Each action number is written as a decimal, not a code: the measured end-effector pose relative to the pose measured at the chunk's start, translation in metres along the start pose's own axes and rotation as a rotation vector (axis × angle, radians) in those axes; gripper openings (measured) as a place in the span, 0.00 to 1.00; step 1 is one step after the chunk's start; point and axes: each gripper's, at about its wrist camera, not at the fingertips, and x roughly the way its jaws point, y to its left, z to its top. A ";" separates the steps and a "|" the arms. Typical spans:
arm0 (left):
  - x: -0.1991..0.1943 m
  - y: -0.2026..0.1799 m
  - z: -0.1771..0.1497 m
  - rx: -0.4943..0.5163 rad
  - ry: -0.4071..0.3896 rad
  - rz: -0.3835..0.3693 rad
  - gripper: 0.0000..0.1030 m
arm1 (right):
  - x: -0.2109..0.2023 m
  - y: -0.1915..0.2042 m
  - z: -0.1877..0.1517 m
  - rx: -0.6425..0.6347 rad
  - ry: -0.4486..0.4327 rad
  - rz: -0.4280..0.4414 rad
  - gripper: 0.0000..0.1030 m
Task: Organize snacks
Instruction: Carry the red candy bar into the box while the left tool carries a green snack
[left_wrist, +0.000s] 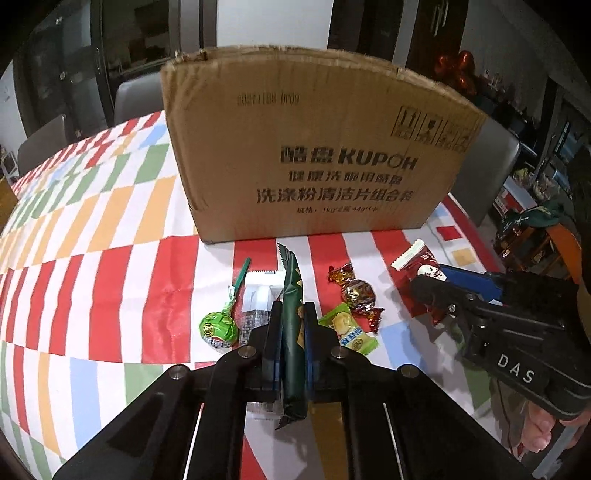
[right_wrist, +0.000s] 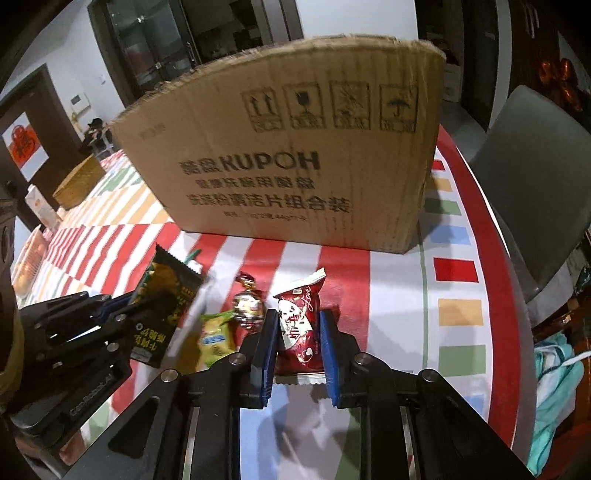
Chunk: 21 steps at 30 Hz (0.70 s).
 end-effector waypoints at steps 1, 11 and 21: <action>-0.004 0.000 0.000 -0.003 -0.008 0.000 0.10 | -0.004 0.002 0.001 -0.005 -0.008 0.006 0.23; -0.062 -0.005 0.012 0.010 -0.135 -0.007 0.10 | -0.048 0.016 0.015 -0.040 -0.111 0.048 0.23; -0.114 -0.010 0.048 0.055 -0.275 0.006 0.10 | -0.101 0.029 0.047 -0.075 -0.257 0.082 0.23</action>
